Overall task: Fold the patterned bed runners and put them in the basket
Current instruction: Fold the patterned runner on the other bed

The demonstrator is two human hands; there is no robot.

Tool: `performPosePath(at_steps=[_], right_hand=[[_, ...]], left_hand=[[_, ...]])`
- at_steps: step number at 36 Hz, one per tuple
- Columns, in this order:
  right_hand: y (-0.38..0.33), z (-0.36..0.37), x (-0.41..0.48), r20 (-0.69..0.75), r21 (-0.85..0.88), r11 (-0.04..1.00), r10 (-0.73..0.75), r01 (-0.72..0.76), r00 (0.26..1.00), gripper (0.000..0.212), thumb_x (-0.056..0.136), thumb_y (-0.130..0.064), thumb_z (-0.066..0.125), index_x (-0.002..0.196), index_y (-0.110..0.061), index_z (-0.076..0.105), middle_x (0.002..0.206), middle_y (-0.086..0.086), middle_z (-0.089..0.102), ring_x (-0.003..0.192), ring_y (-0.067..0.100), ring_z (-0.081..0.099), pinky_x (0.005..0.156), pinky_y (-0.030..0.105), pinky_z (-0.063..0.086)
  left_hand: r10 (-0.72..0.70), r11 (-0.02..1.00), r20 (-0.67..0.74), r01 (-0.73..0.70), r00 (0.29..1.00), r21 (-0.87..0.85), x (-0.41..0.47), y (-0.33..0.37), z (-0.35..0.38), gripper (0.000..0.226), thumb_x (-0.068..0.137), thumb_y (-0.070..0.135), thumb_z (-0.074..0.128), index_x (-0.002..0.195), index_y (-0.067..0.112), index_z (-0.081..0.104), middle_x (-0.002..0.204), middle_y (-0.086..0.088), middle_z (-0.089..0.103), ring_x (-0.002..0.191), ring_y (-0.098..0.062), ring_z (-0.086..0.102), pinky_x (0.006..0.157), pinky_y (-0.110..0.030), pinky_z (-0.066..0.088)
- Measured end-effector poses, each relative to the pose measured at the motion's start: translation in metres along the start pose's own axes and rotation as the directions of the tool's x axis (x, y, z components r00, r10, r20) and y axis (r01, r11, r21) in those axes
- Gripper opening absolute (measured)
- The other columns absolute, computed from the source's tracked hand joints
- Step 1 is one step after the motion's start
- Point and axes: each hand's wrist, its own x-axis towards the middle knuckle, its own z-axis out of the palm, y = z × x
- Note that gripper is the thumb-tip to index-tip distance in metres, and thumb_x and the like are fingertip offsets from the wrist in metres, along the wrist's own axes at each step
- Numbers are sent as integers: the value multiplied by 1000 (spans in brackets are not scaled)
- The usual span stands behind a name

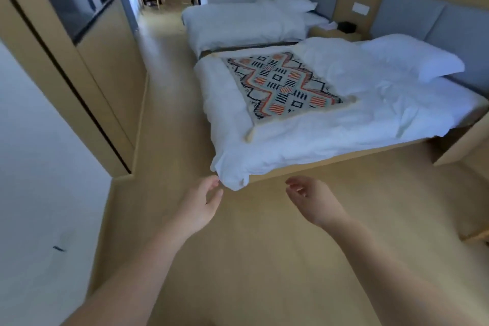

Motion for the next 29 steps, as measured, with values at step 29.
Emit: performPosePath(at_steps=[29], right_hand=[[-73, 142, 364, 256, 22, 1000, 15, -21, 966, 12, 91, -27, 54, 97, -34, 62, 90, -20, 62, 86, 0, 58, 68, 9, 37]], left_hand=[[-149, 973, -6, 148, 989, 178, 303, -121, -110, 42, 96, 40, 44, 136, 27, 44, 130, 14, 51, 107, -2, 47, 91, -23, 36]])
